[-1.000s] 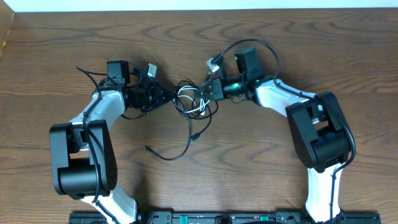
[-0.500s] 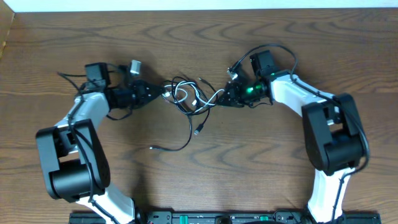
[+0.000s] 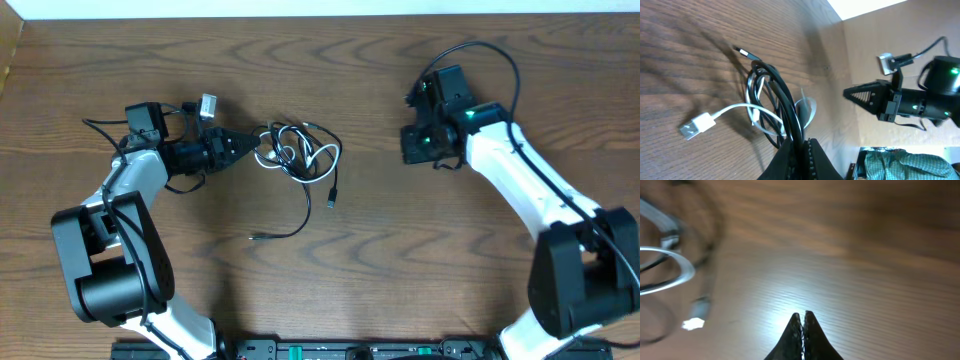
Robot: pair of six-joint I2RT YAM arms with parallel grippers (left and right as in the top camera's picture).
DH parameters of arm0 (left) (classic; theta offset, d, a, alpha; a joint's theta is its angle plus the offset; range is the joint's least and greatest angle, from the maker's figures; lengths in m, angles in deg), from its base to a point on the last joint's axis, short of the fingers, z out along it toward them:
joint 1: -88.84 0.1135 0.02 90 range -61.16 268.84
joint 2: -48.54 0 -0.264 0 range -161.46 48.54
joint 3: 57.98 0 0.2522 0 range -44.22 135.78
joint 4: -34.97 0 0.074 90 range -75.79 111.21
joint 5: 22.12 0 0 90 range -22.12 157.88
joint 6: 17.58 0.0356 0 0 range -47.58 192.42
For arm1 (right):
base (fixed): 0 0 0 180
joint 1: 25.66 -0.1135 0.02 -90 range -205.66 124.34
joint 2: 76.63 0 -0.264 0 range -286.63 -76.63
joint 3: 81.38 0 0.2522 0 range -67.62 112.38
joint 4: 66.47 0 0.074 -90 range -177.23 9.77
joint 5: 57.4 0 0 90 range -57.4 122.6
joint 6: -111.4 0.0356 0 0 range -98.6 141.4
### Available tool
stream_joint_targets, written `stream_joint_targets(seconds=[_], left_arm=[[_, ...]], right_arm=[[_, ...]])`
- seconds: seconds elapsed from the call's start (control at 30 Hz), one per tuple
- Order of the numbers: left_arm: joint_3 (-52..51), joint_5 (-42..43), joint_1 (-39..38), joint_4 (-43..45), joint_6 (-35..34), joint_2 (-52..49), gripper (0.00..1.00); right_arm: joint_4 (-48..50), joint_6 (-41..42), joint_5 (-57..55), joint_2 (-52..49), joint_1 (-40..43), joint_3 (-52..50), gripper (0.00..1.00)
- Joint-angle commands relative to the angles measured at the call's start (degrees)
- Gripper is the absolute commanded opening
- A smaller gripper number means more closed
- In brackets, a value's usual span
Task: Untangle cables
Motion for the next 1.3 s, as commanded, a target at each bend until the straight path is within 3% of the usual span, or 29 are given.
stream_joint_targets(seconds=[0.0, 0.07, 0.13, 0.17, 0.2, 0.4, 0.5, 0.6, 0.63, 0.7, 0.83, 1.0, 1.07, 1.13, 1.27], left_arm=[[0.74, -3.69, 0.31, -0.33, 0.66, 0.74, 0.07], [0.74, -5.46, 0.28, -1.05, -0.15, 0.74, 0.07], [0.74, -4.39, 0.17, -1.05, -0.11, 0.74, 0.08], [0.74, -3.45, 0.17, -1.01, 0.13, 0.74, 0.07], [0.74, -2.78, 0.2, -1.01, 0.68, 0.74, 0.07], [0.74, -2.4, -0.15, -1.11, 2.78, 0.74, 0.07], [0.74, -2.51, -1.4, -1.49, 4.09, 0.74, 0.1], [0.74, -5.92, -3.41, -1.51, 4.11, 0.74, 0.33], [0.74, -9.11, -4.04, -1.49, 3.48, 0.74, 0.43], [0.74, -17.53, -4.85, -1.49, -0.92, 0.74, 0.52], [0.74, -28.0, -5.14, -1.92, -6.86, 0.74, 0.52], [0.76, -27.36, -6.14, -1.86, -7.06, 0.79, 0.51], [1.11, -27.36, -6.6, -1.97, -7.06, 1.05, 0.42], [1.7, -27.8, -6.86, -3.41, -7.06, 2.14, 0.41], [2.23, -43.06, -7.96, -8.33, -9.46, 8.26, 0.42]], right_arm=[[-1.84, -0.81, -20.7, 2.67, 0.5, 0.09, 0.01], [-2.36, -0.76, -18.43, 3.13, 0.5, 0.09, 0.01], [-1.64, -0.85, -10.78, 3.13, 0.42, 0.09, 0.12], [-1.03, -0.83, -6.75, 3.1, 0.44, 0.09, 0.24], [-0.22, -0.79, -2.73, 3.1, 0.46, 0.07, 0.27], [7.82, -0.37, 15.69, 2.97, 0.2, 0.07, 0.36], [9.99, -0.37, 15.63, 2.78, -0.74, 0.07, 0.37], [11.02, -0.35, 15.65, 2.38, -1.33, 0.07, 0.37], [11.04, -0.35, 15.65, 2.16, -1.51, 0.07, 0.38], [10.86, -0.37, 15.67, 1.97, -1.75, 0.07, 0.37], [11.26, -0.39, 15.67, 1.6, -2.62, 0.04, 0.38], [13.46, -0.39, 15.67, 1.09, -4.42, 0.04, 0.37], [14.6, -0.39, 15.65, 0.9, -4.94, 0.04, 0.32], [16.04, -0.39, 15.65, 0.59, -5.55, 0.04, 0.26], [18.14, -0.39, 15.58, 0.28, -5.99, 0.04, 0.22]])
